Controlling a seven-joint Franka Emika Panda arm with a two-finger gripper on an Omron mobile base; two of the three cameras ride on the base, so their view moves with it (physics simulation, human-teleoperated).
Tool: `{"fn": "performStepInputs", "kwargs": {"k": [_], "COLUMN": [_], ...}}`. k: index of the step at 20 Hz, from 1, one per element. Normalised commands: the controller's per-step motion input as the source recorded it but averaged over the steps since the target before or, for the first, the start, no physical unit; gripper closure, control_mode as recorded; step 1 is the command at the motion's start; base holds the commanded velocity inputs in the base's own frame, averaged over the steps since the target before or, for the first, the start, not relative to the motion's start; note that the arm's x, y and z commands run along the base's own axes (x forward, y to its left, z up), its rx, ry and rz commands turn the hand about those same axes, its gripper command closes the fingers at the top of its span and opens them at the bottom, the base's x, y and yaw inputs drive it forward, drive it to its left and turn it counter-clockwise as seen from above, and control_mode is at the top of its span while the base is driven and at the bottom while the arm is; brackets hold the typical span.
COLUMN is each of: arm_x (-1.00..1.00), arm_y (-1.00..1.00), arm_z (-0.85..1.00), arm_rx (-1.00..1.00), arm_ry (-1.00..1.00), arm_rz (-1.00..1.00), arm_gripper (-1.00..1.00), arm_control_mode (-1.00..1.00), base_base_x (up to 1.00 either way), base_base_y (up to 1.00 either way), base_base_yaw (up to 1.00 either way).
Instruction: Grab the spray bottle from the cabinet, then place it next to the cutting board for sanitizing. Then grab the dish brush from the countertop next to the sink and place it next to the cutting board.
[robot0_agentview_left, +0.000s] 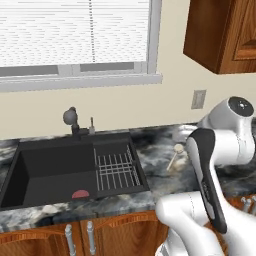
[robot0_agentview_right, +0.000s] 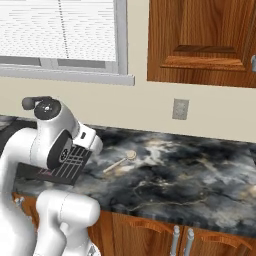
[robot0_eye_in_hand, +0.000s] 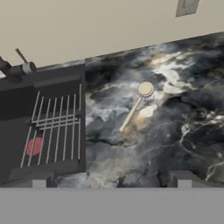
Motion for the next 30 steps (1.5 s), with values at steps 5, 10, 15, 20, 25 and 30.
{"fn": "performStepInputs", "kwargs": {"k": [5, 10, 15, 20, 25, 30], "arm_x": [1.00, 0.99, 0.42, 0.22, 0.23, 0.40], "arm_y": [0.00, -0.01, -0.24, -0.25, -0.19, -0.18], "arm_z": [-0.78, -0.50, -0.23, -0.34, -0.49, -0.44], "arm_rx": [0.00, -0.01, 0.00, 0.00, 0.00, 0.00], "arm_ry": [0.08, 0.34, 0.26, 0.12, 0.01, 0.00], "arm_rz": [-0.16, -0.25, -0.18, -0.10, -0.01, 0.00], "arm_gripper": [-1.00, -1.00, -1.00, -1.00, -1.00, -1.00], "arm_control_mode": [-1.00, -1.00, -1.00, -1.00, -1.00, -1.00], "base_base_x": [0.00, 0.00, 0.00, 0.00, 0.00, 0.00], "base_base_y": [0.00, 0.00, 0.00, 0.00, 0.00, 0.00], "base_base_yaw": [0.00, 0.00, 0.00, 0.00, 0.00, 0.00]}}
